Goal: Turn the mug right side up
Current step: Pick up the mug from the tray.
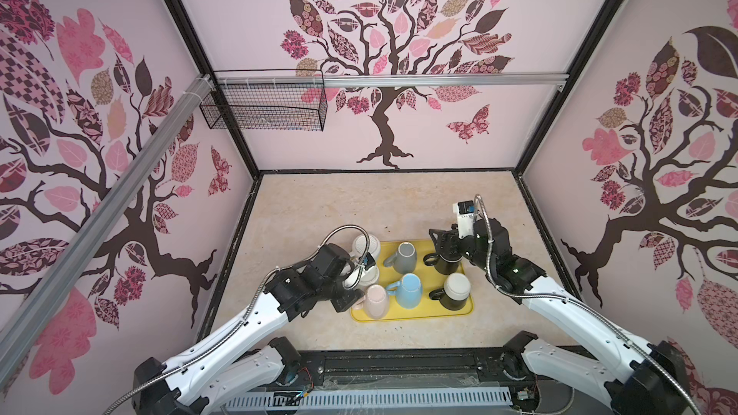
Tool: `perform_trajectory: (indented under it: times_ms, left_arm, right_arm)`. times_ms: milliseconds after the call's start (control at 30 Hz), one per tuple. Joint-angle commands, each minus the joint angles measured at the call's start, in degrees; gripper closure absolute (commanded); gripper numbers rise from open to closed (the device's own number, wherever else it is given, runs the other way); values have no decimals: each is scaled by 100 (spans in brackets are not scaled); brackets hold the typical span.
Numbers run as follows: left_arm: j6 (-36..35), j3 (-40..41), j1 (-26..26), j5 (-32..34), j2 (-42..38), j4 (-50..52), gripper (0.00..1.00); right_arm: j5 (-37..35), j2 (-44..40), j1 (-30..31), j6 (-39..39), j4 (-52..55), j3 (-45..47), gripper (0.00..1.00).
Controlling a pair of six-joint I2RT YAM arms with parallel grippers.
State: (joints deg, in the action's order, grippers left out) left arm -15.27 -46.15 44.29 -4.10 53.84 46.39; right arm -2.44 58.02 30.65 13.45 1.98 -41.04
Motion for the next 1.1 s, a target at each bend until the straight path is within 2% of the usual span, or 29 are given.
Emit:
perform_trajectory:
  times_ms: [0,167,567,1067]
  left_arm:
    - [-267,181,18,237,141,-66,44]
    - [-466,19,27,-55,799,168,52]
    - [-493,0,124,-488,1166,168,48]
    - [-396,21,124,-382,2009,-213,53]
  right_arm:
    - [-123,-17,35,-101,-12,-93,17]
    - [-181,-8,63,-123,4,-89,17]
    - [-186,-54,75,-118,-66,-27,17]
    - [-192,-36,74,-109,-38,-36,22]
